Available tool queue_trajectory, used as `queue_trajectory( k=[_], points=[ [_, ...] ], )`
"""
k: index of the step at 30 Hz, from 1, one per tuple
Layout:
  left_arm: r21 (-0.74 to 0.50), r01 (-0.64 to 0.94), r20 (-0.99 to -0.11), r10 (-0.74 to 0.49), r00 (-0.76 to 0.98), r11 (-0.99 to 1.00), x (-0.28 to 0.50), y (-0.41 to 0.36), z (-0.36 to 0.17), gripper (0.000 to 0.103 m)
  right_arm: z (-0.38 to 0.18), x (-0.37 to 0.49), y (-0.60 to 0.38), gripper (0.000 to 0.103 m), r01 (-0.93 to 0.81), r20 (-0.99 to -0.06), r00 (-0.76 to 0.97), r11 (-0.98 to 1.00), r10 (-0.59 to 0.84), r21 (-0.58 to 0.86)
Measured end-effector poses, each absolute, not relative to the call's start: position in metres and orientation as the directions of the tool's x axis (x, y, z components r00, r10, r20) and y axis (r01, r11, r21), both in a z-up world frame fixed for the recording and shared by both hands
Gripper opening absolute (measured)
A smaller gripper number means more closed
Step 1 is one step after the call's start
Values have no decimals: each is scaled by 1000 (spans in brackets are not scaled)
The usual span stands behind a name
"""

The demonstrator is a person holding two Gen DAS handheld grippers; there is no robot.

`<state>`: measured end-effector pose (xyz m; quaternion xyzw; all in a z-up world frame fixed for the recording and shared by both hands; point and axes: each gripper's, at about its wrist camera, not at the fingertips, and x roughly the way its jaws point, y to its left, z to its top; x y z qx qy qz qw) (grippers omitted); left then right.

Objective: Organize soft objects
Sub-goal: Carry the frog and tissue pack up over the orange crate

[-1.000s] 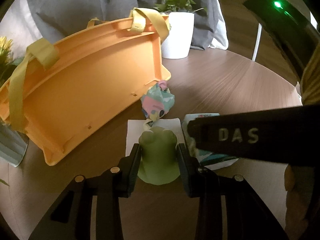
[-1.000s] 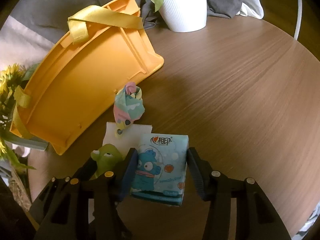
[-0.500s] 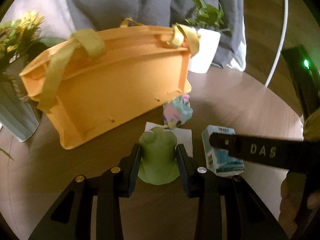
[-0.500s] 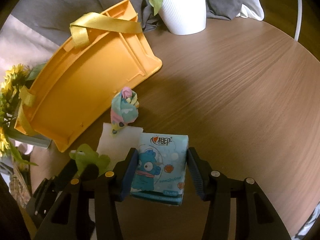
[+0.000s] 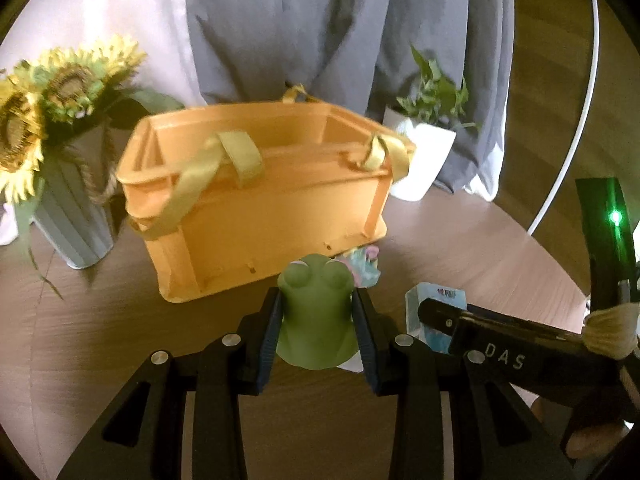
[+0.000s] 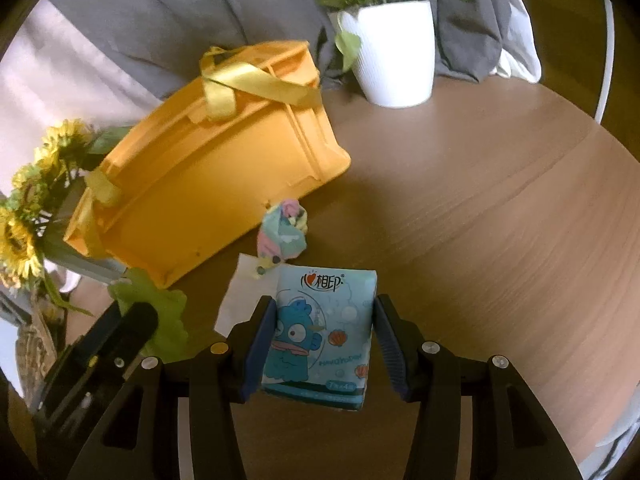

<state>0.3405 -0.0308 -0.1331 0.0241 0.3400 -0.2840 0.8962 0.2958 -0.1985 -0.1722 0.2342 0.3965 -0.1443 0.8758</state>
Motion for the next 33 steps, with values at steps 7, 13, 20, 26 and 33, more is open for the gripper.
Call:
queue_trajectory(
  k=[7, 13, 20, 26, 33],
  points=[
    [-157, 490, -580, -482, 657, 858, 328, -18, -109, 35, -143, 282, -189, 51, 395, -720, 687, 883, -99, 255],
    [-147, 468, -548, -466, 695, 872, 318, -10, -89, 35, -119, 273, -182, 51, 359, -677, 728, 902, -110, 240],
    [-138, 449, -503, -453, 736, 883, 308, -2, -68, 35, -97, 270, -176, 51, 318, -636, 765, 918, -101, 236],
    [-130, 433, -461, -441, 770, 892, 304, 2, -47, 35, -74, 270, -172, 51, 278, -591, 802, 930, -86, 242],
    [-110, 423, -414, -429, 803, 899, 304, 4, -27, 35, -53, 274, -171, 51, 241, -539, 839, 937, -71, 253]
  ],
)
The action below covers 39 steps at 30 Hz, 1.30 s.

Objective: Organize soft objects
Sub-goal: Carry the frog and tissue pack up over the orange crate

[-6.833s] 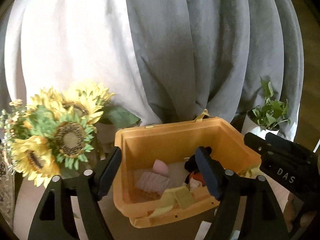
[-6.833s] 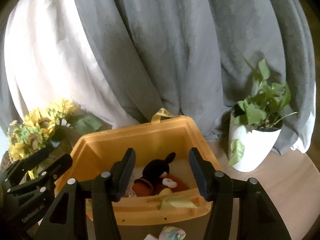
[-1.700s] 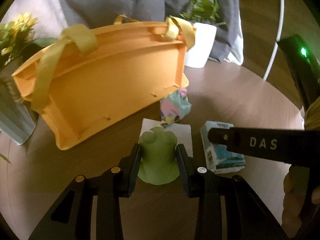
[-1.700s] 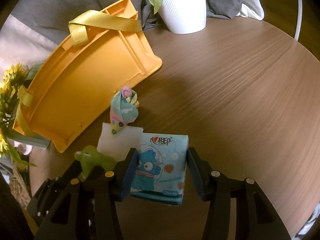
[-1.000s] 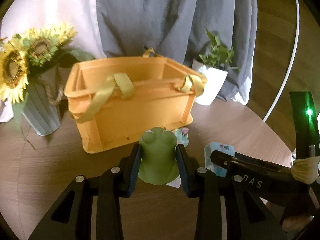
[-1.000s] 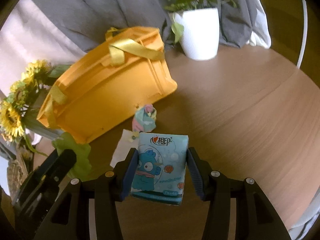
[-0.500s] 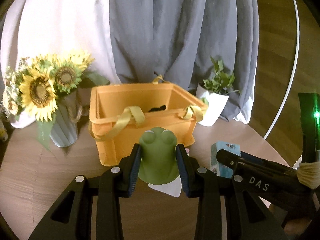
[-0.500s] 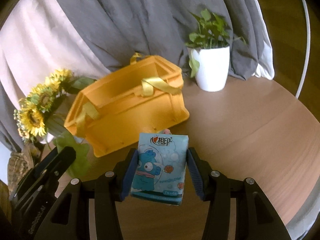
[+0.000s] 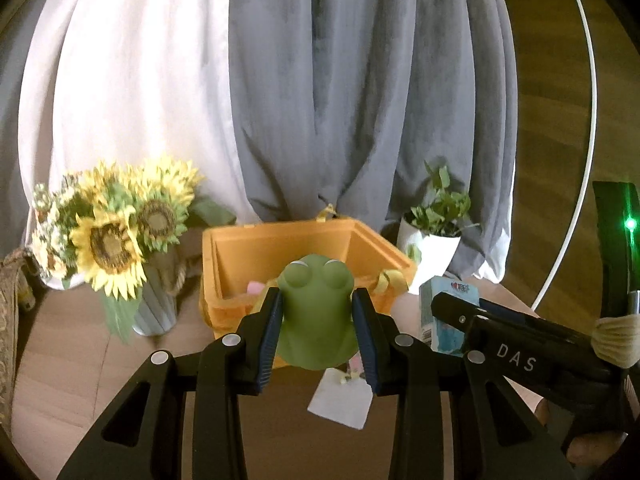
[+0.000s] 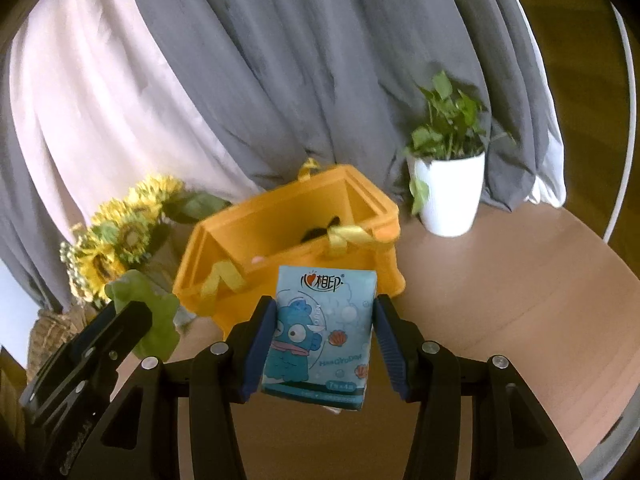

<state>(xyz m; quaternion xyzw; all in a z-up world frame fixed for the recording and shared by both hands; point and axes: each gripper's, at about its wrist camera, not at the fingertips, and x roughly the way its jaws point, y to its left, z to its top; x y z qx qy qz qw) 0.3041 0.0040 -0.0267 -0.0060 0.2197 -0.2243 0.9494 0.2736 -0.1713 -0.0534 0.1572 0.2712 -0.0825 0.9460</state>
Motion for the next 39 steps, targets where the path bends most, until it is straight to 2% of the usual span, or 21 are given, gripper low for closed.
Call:
queue_trajectory(
  k=[22, 39],
  points=[
    [-90, 379, -345, -386, 856, 921, 333, -4, -1, 35, -20, 303, -177, 51, 170, -433, 901, 946, -35, 277],
    [-49, 345, -351, -340, 872, 937, 394, -26, -1, 36, -17, 371, -195, 51, 122, -422, 906, 952, 8, 279]
  ],
)
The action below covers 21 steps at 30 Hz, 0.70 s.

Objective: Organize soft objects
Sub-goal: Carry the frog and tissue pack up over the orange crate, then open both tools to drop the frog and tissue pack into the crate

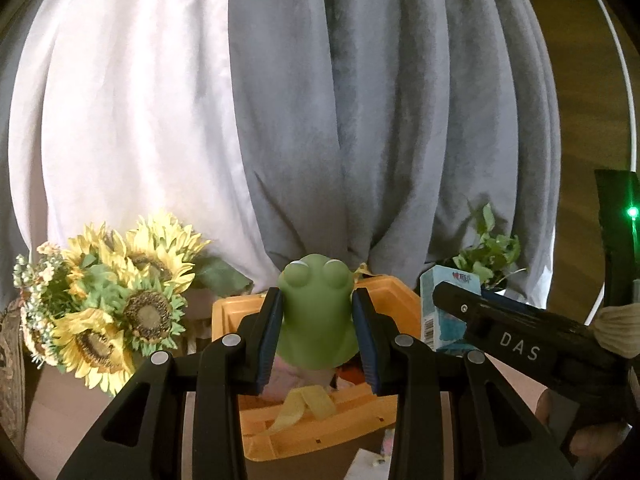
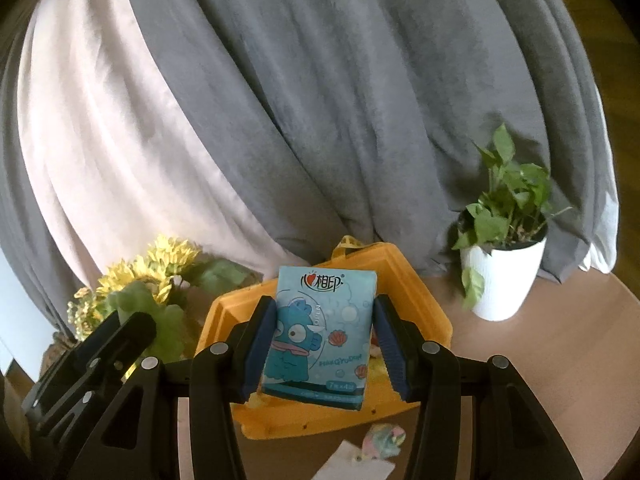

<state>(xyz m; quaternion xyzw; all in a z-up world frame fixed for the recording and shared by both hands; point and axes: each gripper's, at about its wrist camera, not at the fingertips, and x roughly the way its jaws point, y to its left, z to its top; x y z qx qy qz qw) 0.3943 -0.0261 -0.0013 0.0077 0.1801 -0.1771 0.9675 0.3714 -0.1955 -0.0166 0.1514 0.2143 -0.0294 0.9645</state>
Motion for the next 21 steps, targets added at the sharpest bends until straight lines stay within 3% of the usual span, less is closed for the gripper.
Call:
queue_trajectory(
  k=[19, 21],
  points=[
    [-49, 306, -442, -295, 847, 951, 481, -46, -45, 36, -53, 463, -210, 52, 106, -517, 855, 966, 33, 237],
    [-43, 299, -447, -286, 848, 953, 486, -48, -47, 48, -57, 468, -210, 53, 106, -527, 849, 968, 30, 226]
  ],
)
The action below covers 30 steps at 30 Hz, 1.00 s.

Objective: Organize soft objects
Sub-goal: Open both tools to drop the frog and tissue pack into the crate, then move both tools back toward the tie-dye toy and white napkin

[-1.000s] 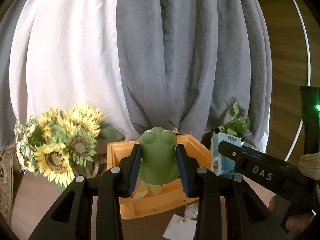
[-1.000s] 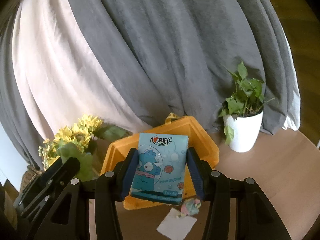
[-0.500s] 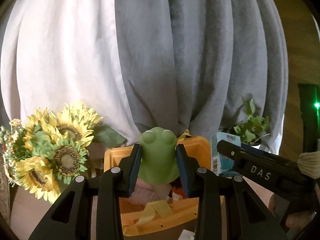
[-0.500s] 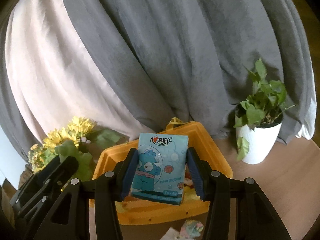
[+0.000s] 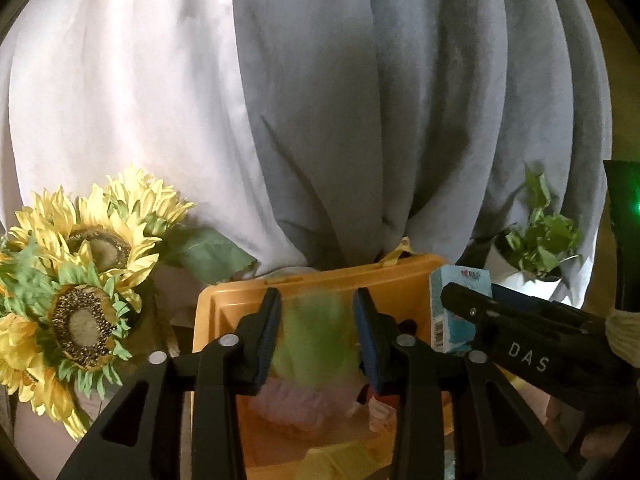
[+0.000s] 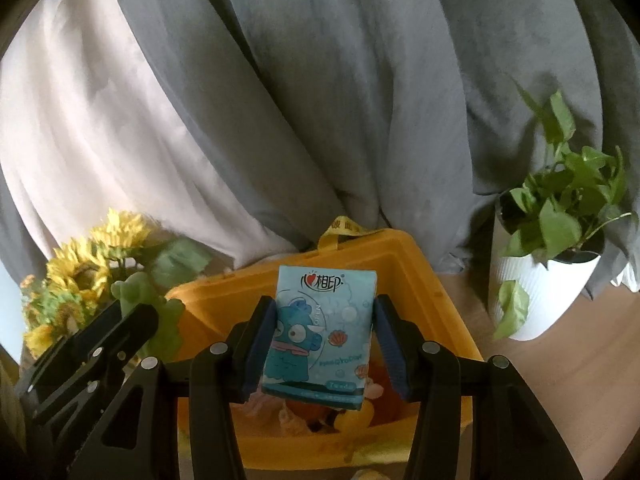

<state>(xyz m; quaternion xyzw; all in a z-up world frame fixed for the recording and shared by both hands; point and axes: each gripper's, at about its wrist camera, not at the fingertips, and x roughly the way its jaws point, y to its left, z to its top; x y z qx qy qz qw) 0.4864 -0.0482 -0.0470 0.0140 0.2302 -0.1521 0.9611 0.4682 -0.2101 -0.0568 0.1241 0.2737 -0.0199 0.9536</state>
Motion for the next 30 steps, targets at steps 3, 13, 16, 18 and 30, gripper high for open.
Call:
queue_trajectory(
  k=[3, 13, 16, 18, 30],
  points=[
    [-27, 281, -444, -264, 856, 959, 491, -50, -50, 60, -62, 478, -209, 55, 99, -552, 833, 973, 33, 209],
    [-26, 261, -418, -247, 874, 965, 467, -42, -41, 71, -63, 473, -215, 66, 138, -553, 833, 974, -16, 180],
    [-20, 263, -407, -248, 879, 965, 451, -40, -35, 71, -60, 463, -216, 66, 141, -548, 836, 973, -17, 184],
    [-15, 259, -401, -243, 883, 966, 442, -38, -31, 72, -57, 454, -216, 66, 144, -544, 839, 972, -19, 188],
    [-7, 274, -374, -256, 891, 962, 385, -28, -15, 72, -38, 394, -210, 66, 161, -520, 853, 970, -45, 180]
  ],
)
